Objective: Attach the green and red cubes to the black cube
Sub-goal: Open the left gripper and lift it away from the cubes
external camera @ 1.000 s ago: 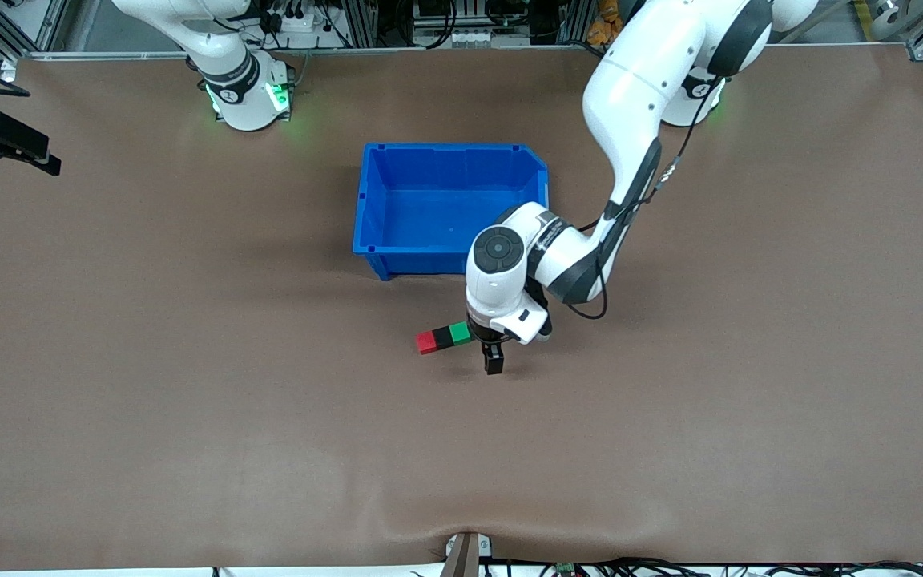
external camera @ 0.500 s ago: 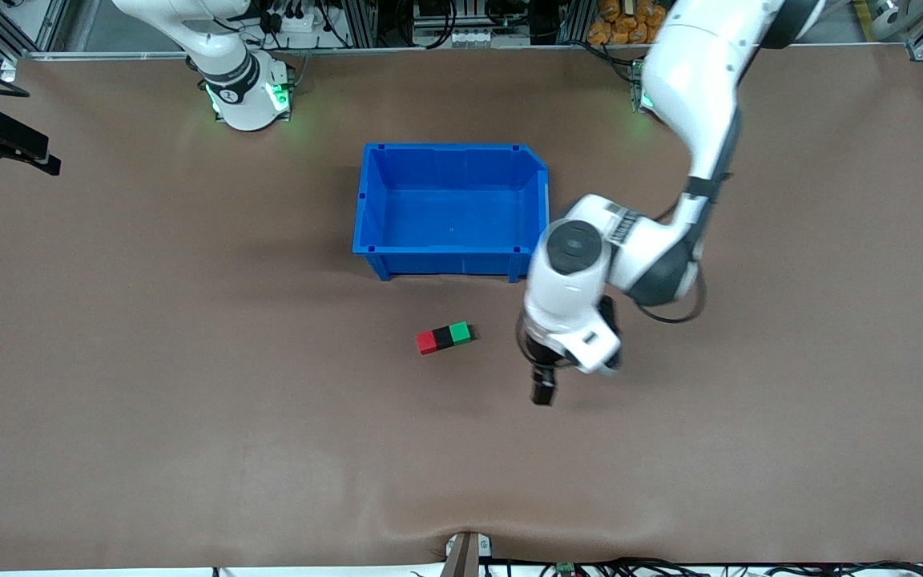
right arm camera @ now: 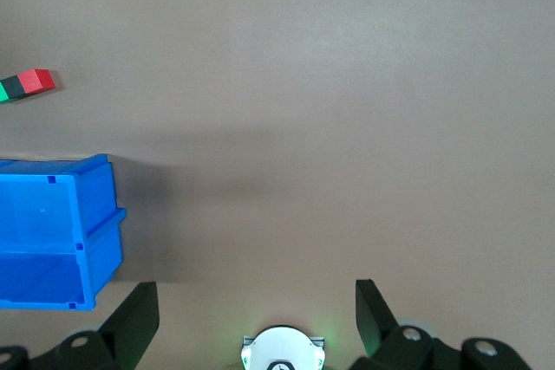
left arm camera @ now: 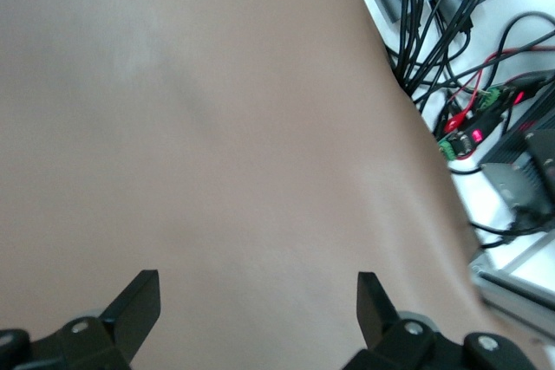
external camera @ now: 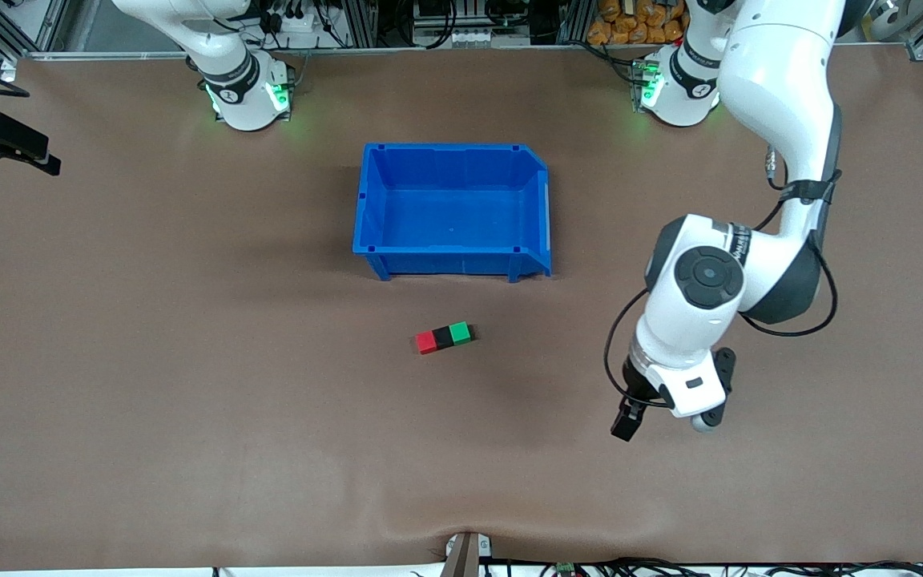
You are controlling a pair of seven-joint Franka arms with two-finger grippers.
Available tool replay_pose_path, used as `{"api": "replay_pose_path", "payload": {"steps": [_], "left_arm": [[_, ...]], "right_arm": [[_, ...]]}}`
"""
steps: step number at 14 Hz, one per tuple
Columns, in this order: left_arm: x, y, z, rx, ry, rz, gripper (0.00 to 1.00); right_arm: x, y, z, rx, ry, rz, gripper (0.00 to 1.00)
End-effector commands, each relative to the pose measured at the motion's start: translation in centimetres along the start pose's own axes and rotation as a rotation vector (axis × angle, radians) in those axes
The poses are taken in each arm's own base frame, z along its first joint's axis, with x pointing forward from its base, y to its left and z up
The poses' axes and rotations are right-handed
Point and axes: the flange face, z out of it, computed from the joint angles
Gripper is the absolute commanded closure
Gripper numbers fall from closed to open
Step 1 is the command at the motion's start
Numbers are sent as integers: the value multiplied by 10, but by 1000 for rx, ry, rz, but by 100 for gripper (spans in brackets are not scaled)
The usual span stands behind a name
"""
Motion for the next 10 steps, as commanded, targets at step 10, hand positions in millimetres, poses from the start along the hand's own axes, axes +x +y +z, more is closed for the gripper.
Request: {"api": "replay_pose_path", "payload": {"steps": [10], "left_arm": [[123,-98,39,74,-123,905,0]], "right_arm": [[-6,1,-2,17,0,-8,0]]}}
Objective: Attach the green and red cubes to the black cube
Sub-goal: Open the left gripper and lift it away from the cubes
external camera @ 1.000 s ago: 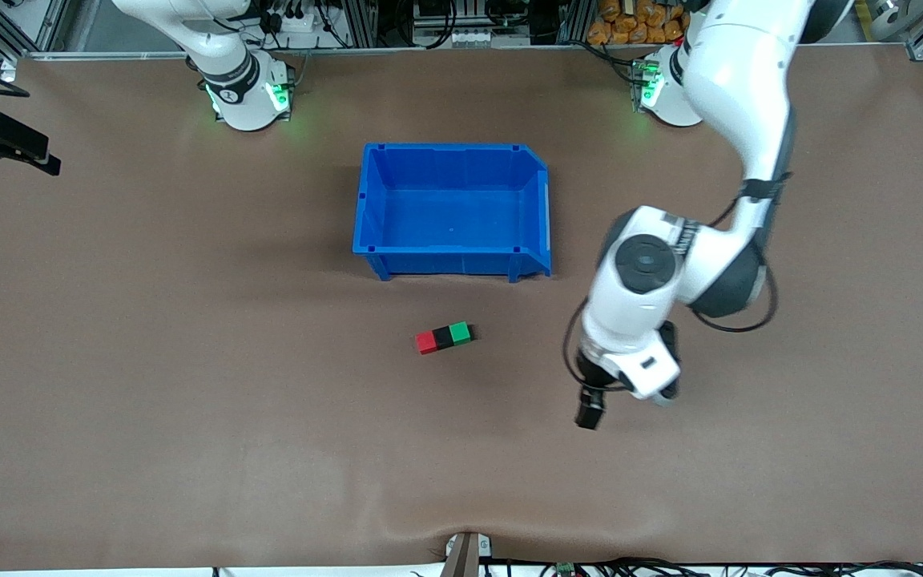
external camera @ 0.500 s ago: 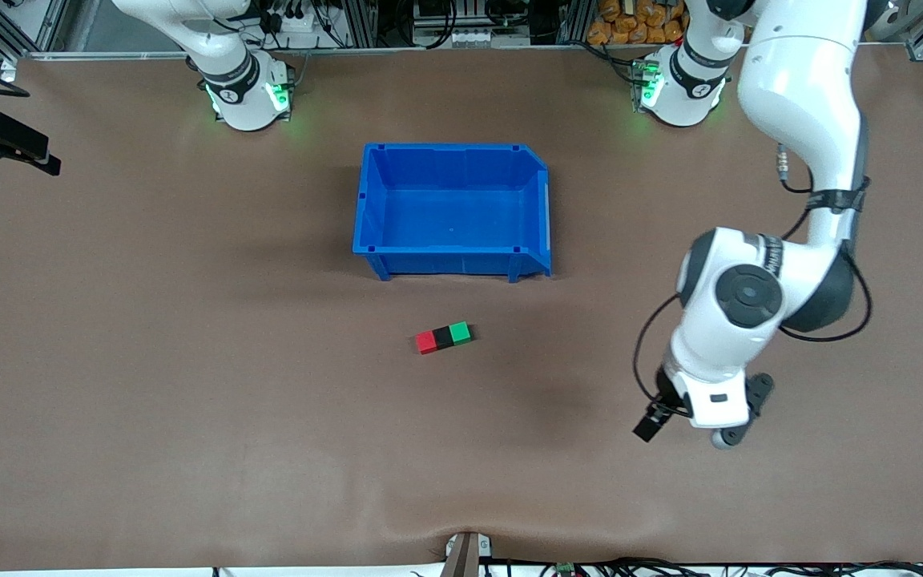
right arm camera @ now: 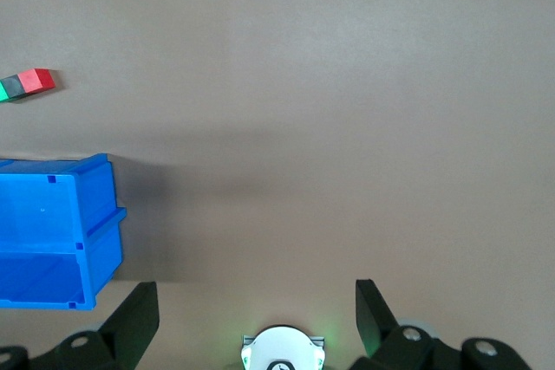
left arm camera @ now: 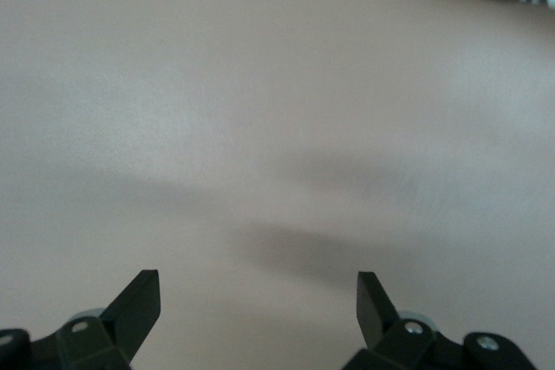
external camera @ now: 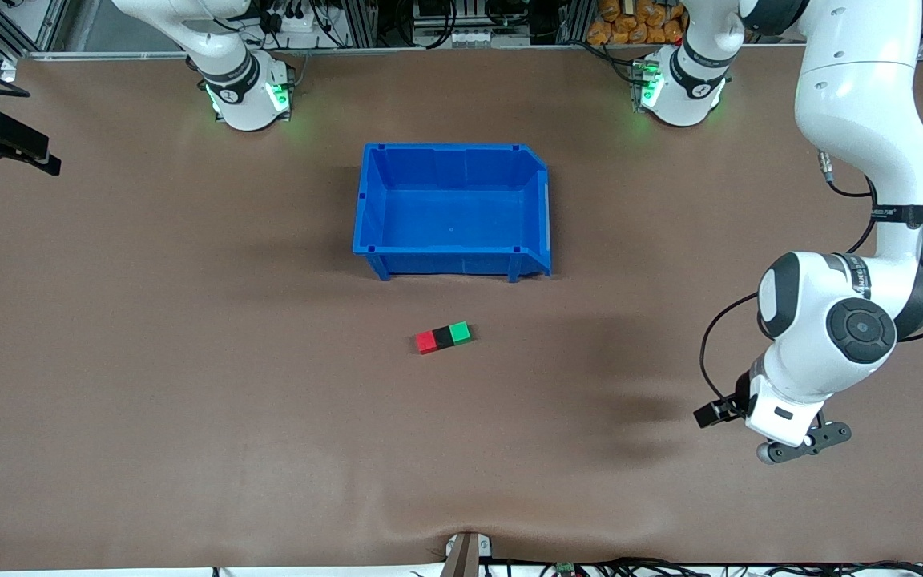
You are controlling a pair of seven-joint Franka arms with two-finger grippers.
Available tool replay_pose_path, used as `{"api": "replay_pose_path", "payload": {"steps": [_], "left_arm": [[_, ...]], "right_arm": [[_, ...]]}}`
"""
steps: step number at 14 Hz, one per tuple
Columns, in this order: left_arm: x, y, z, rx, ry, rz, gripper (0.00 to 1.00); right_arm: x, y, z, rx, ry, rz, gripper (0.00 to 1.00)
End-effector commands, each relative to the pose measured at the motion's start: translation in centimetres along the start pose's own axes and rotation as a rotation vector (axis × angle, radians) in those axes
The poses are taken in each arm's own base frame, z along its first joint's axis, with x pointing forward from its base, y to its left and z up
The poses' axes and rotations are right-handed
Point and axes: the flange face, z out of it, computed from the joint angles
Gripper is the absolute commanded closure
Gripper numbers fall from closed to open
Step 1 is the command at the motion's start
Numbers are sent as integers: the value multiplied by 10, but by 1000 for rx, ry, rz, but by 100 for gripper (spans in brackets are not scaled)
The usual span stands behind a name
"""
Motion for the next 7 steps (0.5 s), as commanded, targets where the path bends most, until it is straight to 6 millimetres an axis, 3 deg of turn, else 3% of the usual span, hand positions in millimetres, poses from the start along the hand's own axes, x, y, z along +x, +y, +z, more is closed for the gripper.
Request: {"api": "replay_pose_path", "payload": {"steps": [1,5,7], "left_arm": [[-26,-13,-20,-5,-35,140,0],[-79,-28,-60,2,-65,172,0],[-93,-38,-81,3,-63,200,0]], "right_arm": [[-6,1,-2,16,1,-8,0],[-6,1,-2,16,1,-6,0],[-6,2,-2,17,-1,-5,0]]}}
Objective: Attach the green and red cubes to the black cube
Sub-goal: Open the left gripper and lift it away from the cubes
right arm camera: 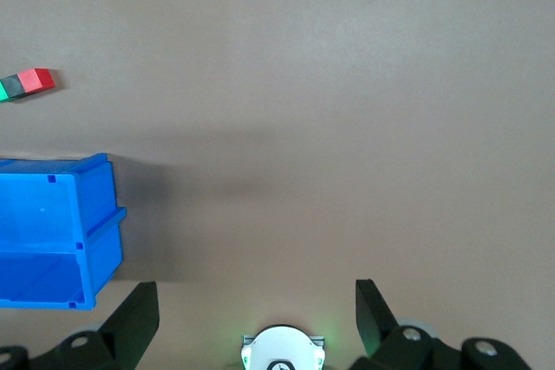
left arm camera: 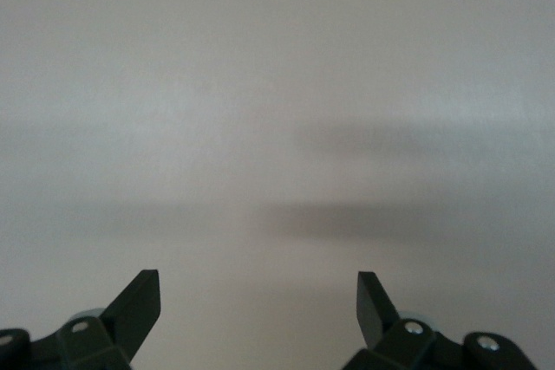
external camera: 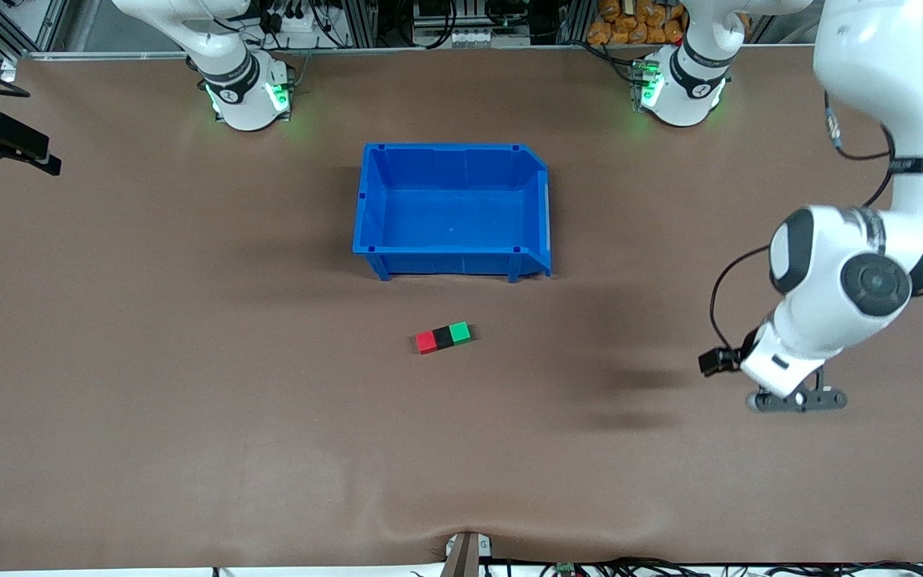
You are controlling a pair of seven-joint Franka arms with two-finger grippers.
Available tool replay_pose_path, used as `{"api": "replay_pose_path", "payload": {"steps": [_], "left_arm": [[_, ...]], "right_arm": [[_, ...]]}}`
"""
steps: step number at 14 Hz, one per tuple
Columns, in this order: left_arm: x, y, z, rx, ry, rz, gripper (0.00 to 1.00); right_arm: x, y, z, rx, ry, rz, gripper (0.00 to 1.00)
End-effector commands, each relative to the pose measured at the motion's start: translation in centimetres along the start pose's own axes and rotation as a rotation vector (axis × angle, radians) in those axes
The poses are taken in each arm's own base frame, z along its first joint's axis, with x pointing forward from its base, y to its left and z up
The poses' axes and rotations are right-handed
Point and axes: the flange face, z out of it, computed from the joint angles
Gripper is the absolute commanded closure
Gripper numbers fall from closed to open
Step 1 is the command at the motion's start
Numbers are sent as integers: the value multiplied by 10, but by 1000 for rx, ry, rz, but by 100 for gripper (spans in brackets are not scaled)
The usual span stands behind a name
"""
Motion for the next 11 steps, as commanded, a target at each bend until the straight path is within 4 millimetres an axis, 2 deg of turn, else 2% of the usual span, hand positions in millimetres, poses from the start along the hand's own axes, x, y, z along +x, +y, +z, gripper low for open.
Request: {"api": "replay_pose_path", "payload": {"steps": [1,3,5,8,9,11], "left_arm": [[-38,-13,-34,0,-40,76,0],[-40,-33,-64,8,-85,123,0],[-35,-45,-103,10,-108,144,0],[-29,-46,-161,11,-97,141,0],[-36,-47,-181,7,-99,142,0],[-48,-46,-209,6,-79,149,0]], "right_arm": [[-6,2,-2,16,-1,-5,0],[-5,2,-1,17,-3,-5,0],[-5,2,-1,17,-3,-5,0],[-5,2,-1,17,-3,-5,0],[-6,2,-1,17,-4,-5,0],[-6,3,-1,17,-4,-3,0]]}}
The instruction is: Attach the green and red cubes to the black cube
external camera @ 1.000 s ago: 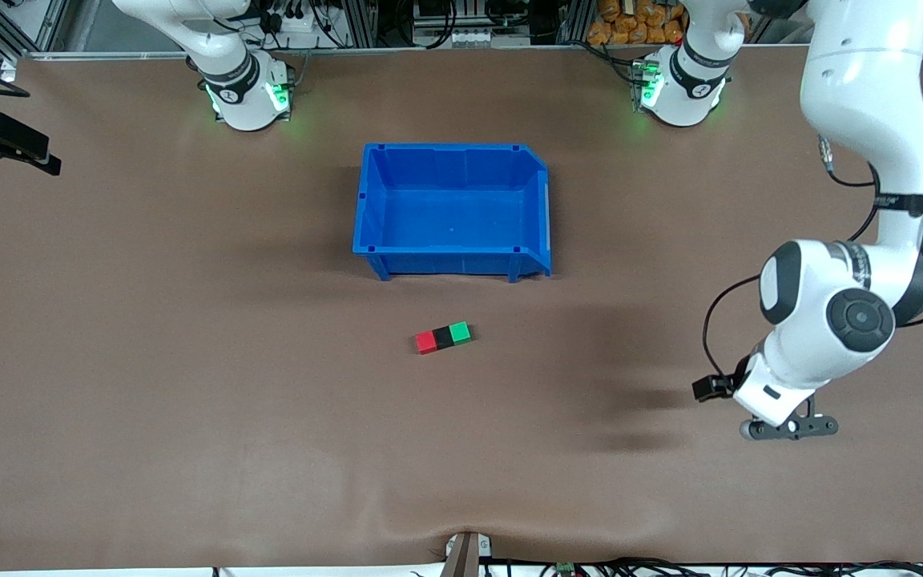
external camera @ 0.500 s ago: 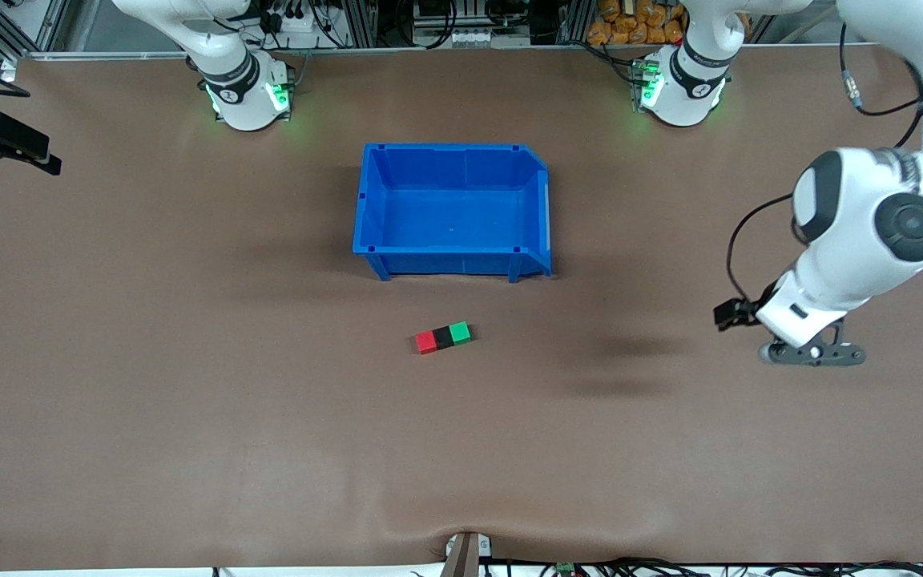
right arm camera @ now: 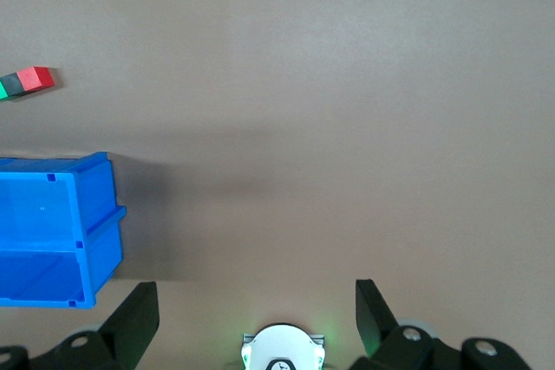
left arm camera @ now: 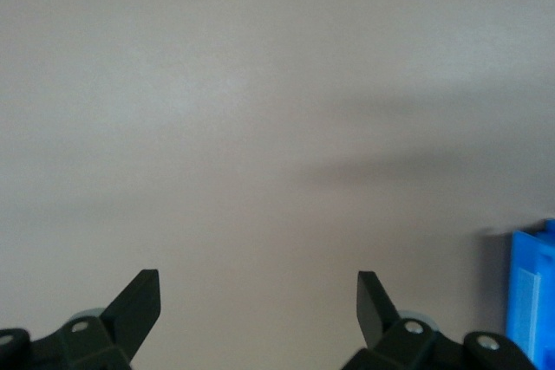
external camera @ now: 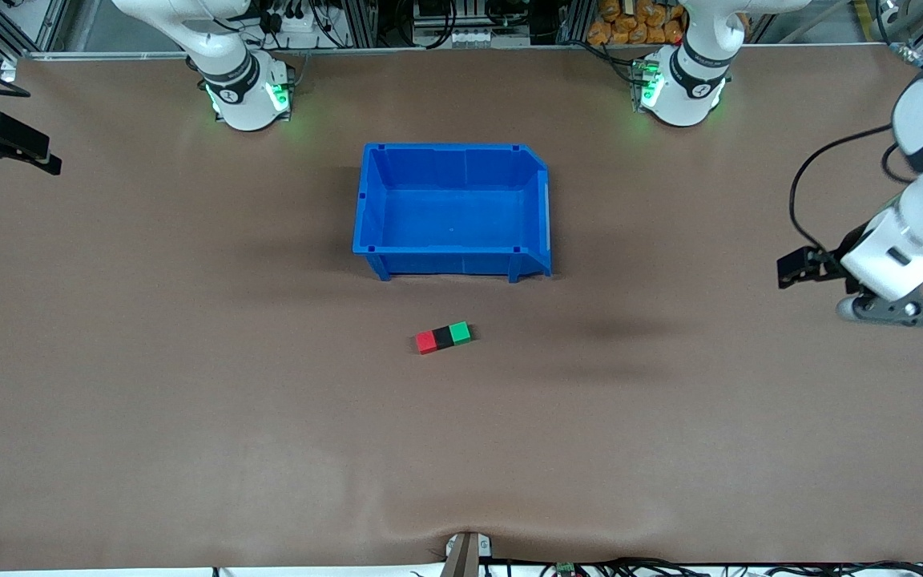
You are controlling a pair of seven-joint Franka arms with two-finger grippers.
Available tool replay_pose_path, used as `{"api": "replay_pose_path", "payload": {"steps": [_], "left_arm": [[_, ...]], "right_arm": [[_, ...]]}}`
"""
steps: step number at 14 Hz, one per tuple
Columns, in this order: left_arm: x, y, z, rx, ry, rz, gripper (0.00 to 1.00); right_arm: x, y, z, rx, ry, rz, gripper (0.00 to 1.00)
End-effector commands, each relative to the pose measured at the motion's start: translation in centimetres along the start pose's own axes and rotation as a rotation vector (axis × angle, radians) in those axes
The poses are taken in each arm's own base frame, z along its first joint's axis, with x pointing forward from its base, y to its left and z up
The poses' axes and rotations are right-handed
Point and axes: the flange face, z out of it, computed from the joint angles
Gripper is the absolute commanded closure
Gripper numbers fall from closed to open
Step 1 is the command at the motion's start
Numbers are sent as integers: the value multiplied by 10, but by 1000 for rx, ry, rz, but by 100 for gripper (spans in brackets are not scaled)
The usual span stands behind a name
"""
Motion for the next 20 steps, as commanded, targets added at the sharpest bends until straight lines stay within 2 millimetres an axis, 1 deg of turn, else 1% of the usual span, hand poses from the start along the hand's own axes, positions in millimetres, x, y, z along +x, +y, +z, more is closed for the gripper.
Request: {"api": "replay_pose_path", "payload": {"steps": [1,2,3,4,5,6,7,9,12,14,17,20], "left_arm": [[-20,0,-36,-7,9,40,0],[-32,0,-49,-7,-3,77,0],[-48,-5,-58,-11,-45,92,0],[-57,-12,-62,-14,-73,94,0],[-59,-15,-64,-14,-77,91,0],[-67,-14,-72,-13,-69,89,0],[-70,-15,-72,-13,-72,83,0],[-70,-9,-70,-17,-76,68,0],[-66,12,-73,-7,-69,41,0],[-64,19,-76,-4,-62,56,0],[-65,12,-77,-16,-64,35,0],[-69,6,-78,-55,-77,-32,0]], "right_arm": [[-5,3,-2,17,0,-4,0],[-5,2,-2,16,0,-5,0],[-5,3,-2,17,0,-4,0],[-5,2,-2,16,0,-5,0],[-6,2,-1,16,-2,-5,0],[-6,3,-2,17,-2,-4,0],[-6,3,-2,17,-2,-4,0],[-6,3,-2,17,-2,-4,0],[-6,3,-1,17,-3,-5,0],[-6,3,0,17,-8,-5,0],[-6,3,0,17,-8,-5,0],[-6,3,0,17,-8,-5,0]]}}
